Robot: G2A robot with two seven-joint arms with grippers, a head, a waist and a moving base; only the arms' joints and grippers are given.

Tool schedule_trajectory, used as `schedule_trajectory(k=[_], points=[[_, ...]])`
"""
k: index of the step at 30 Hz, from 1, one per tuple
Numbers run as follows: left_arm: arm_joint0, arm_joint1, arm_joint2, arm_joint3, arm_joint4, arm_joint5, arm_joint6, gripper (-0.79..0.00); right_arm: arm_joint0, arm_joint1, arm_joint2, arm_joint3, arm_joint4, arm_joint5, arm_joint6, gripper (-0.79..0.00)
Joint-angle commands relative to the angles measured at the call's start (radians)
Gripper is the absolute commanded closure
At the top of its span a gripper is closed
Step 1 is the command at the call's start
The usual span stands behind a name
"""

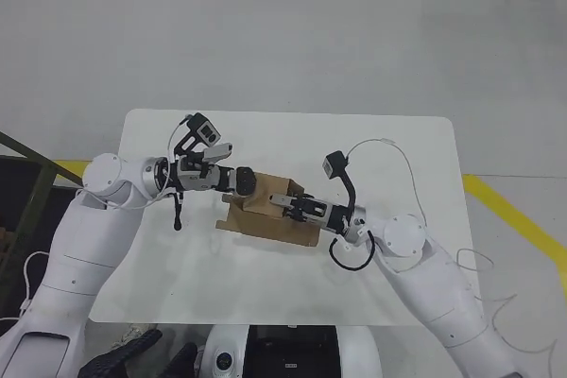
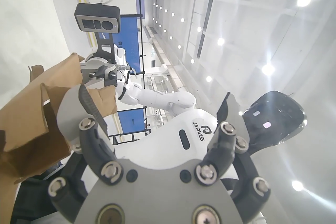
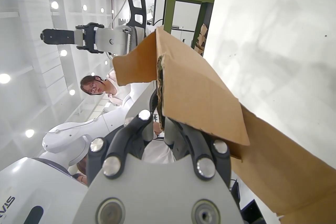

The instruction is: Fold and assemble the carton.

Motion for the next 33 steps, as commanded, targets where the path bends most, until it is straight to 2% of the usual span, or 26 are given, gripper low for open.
schedule_trajectory(k=[1, 13, 24, 33], points=[[0.009, 0.003, -0.014, -0.001, 0.017, -0.006, 0.013, -0.785, -0.006, 0.000, 0.004, -0.006, 0.004, -0.001, -0.005, 0.000], [0.060, 0.012, -0.067, 0.006, 0.050, 0.000, 0.041, -0.785, -0.039, 0.006, 0.029, -0.055, 0.022, -0.006, 0.012, 0.000], [0.052, 0.009, -0.068, 0.008, 0.052, 0.002, 0.052, -0.785, -0.044, 0.000, -0.008, -0.078, 0.023, -0.003, 0.031, 0.000], [0.053, 0.008, -0.071, -0.001, 0.054, -0.002, 0.052, -0.785, -0.048, -0.002, -0.007, -0.076, 0.010, -0.006, 0.002, 0.000]])
